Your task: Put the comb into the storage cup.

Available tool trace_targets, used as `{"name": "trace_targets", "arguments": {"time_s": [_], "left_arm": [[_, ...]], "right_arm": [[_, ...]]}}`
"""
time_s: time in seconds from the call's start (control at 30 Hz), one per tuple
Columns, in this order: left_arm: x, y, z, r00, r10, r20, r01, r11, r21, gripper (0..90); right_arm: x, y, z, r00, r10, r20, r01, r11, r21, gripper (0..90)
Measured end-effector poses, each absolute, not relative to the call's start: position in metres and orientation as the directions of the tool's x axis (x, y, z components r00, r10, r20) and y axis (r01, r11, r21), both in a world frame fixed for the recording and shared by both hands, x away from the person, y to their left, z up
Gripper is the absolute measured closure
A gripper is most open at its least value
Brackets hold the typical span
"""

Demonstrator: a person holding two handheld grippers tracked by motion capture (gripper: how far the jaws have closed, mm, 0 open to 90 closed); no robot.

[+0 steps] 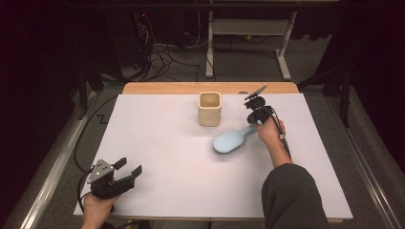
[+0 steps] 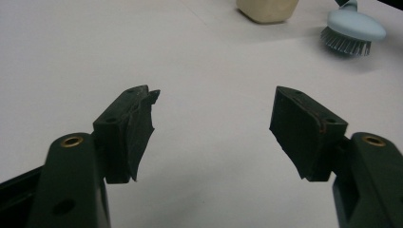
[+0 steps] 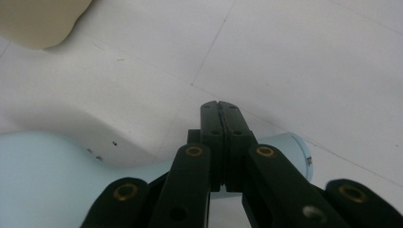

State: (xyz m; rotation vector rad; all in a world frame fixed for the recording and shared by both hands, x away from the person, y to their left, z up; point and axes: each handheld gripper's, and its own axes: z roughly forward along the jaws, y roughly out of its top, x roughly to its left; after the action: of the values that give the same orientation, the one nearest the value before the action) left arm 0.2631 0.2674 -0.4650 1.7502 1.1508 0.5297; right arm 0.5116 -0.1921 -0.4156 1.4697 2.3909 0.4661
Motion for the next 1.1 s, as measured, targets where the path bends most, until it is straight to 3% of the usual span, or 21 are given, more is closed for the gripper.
{"name": "trace_targets", "arguments": {"time_s": [1.1], "left_arm": [[0.262,0.266,-0.464,0.475,0.871,-0.127,0.459,-0.122,0.880,31.3]], "right_arm": [[0.489,-0.199,-0.422,-0.444,0.895,-0.049,0.834,0.432,0.344,90.0]]}}
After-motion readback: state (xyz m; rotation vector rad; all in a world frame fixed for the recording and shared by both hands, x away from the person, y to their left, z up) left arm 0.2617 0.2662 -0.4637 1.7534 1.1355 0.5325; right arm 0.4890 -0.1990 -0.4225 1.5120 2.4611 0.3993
